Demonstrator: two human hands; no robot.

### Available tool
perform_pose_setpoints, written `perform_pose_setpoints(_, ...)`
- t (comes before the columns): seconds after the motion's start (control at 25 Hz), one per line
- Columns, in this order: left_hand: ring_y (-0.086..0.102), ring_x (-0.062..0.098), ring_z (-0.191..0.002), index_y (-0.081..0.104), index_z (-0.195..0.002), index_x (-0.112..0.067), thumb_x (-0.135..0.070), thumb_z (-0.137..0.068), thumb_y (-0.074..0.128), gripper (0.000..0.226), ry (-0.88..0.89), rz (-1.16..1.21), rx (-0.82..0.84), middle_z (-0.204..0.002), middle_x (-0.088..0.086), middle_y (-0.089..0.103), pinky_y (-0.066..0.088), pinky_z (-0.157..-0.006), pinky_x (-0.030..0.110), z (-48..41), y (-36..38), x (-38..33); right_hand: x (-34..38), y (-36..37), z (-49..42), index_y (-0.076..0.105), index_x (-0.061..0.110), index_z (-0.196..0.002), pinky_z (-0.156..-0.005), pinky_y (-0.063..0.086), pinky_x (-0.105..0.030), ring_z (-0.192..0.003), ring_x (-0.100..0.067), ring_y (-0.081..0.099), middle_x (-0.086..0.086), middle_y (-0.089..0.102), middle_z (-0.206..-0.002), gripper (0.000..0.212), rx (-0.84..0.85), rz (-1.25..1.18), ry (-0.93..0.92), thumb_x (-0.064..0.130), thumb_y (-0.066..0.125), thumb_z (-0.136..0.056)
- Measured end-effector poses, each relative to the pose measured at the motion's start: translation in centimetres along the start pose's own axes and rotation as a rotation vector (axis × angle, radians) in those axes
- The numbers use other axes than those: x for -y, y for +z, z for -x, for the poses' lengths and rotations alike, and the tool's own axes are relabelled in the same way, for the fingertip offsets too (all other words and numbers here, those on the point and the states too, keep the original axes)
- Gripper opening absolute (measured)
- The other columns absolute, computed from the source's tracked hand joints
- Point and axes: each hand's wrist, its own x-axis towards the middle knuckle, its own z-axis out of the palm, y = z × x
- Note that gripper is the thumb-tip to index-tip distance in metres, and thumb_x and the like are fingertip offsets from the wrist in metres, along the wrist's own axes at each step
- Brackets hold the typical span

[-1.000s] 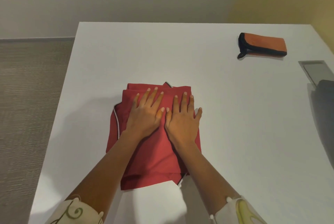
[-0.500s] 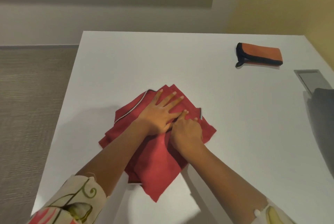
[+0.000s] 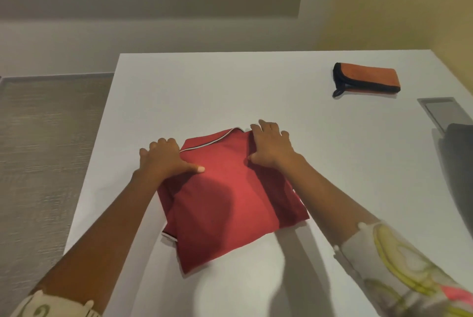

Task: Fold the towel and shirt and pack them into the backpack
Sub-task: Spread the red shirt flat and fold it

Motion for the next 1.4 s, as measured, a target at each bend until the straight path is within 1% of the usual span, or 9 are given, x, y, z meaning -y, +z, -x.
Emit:
perform_pose_setpoints(0.12,0.055,0.025,-0.11,0.053,-0.101,-0.02,-0.077,-0.06,0.07,0.072,0.001,-0.07,0.168,-0.108,0.001,0.062,0.029,-0.098,0.044,-0.6,-1.6,0.0,-0.2,-0.2,-1.9,0.024,0.021,-0.148,-0.103,0.032,-0.051,-0.137,-0.029,0.03,-0.005,0.035,-0.147,0.09,0.137,-0.057,-0.008,0.043,0.073,-0.075)
perform_pose_setpoints(0.24,0.053,0.022,-0.097,0.049,-0.092,-0.021,-0.064,-0.064,0.077,0.058,0.021,-0.081,0.25,-0.1,-0.001,0.06,0.03,-0.094,0.041,-0.7,-2.1,-0.6,-0.2,-1.2,-2.7,0.045,0.02,-0.131,-0.096,0.036,-0.046,-0.119,-0.029,0.048,-0.005,0.052,-0.128,0.066,0.232,-0.005,0.034,0.04,0.072,-0.074)
perform_pose_setpoints(0.4,0.055,0.022,-0.09,0.049,-0.082,-0.02,-0.052,-0.068,0.08,0.047,0.038,0.025,0.237,-0.093,-0.002,0.061,0.032,-0.089,0.039,-0.8,-2.2,-1.0,-1.9,-1.4,-3.5,0.065,0.013,-0.09,-0.091,0.046,-0.04,-0.092,-0.027,0.062,-0.003,0.066,-0.095,0.041,0.317,-0.203,0.09,0.034,0.075,-0.056)
perform_pose_setpoints(0.56,0.058,0.024,-0.102,0.067,-0.096,-0.021,-0.046,-0.072,0.079,0.038,0.067,0.178,0.104,-0.093,-0.002,0.067,0.025,-0.092,0.043,-0.5,-3.5,-2.0,-4.3,-2.0,-2.7,0.07,0.005,-0.078,-0.066,0.05,-0.032,-0.079,-0.026,0.065,-0.007,0.069,-0.08,0.033,0.27,-0.456,0.13,0.027,0.08,-0.056)
perform_pose_setpoints(0.84,0.051,0.032,-0.108,0.072,-0.102,-0.03,-0.039,-0.084,0.069,0.02,0.257,0.278,-0.531,-0.096,0.004,0.065,0.027,-0.091,0.042,0.4,-10.9,-5.3,-6.6,-8.6,-0.6,0.071,0.011,-0.081,-0.058,0.051,-0.031,-0.07,-0.022,0.064,-0.004,0.069,-0.075,0.02,-0.286,-0.682,0.038,0.022,0.078,-0.066)
perform_pose_setpoints(1.04,0.046,0.031,-0.103,0.074,-0.106,-0.023,-0.009,-0.08,0.069,0.03,0.519,0.211,-0.974,-0.102,0.004,0.061,0.028,-0.097,0.045,1.6,-10.2,-4.6,-8.3,-8.7,1.6,0.057,0.009,-0.081,-0.064,0.032,-0.035,-0.078,-0.025,0.042,-0.004,0.055,-0.074,0.023,-0.874,-0.237,-0.291,0.024,0.063,-0.066)
perform_pose_setpoints(1.12,0.048,0.033,-0.106,0.073,-0.112,-0.028,-0.008,-0.077,0.073,0.039,0.595,0.072,-0.958,-0.109,0.003,0.063,0.027,-0.101,0.046,1.7,-7.0,-3.5,-9.5,-5.6,2.4,0.061,0.007,-0.092,-0.066,0.035,-0.035,-0.082,-0.029,0.044,-0.01,0.06,-0.089,0.031,-0.932,-0.055,-0.311,0.02,0.067,-0.065)
perform_pose_setpoints(1.24,0.057,0.031,-0.101,0.071,-0.112,-0.03,-0.006,-0.074,0.071,0.045,0.753,-0.162,-0.79,-0.108,-0.001,0.067,0.026,-0.106,0.051,1.7,0.1,-1.6,-10.8,1.6,3.8,0.063,0.008,-0.102,-0.068,0.039,-0.036,-0.094,-0.033,0.044,-0.016,0.061,-0.109,0.047,-0.748,0.159,-0.355,0.02,0.071,-0.057)
perform_pose_setpoints(1.4,0.063,0.027,-0.096,0.071,-0.106,-0.024,-0.022,-0.067,0.067,0.039,0.771,-0.171,-0.582,-0.101,-0.002,0.07,0.034,-0.105,0.051,2.5,4.5,-0.8,-12.4,6.9,6.3,0.056,0.014,-0.087,-0.067,0.041,-0.037,-0.078,-0.027,0.047,-0.004,0.055,-0.087,0.027,-0.53,0.1,-0.359,0.028,0.057,-0.063)
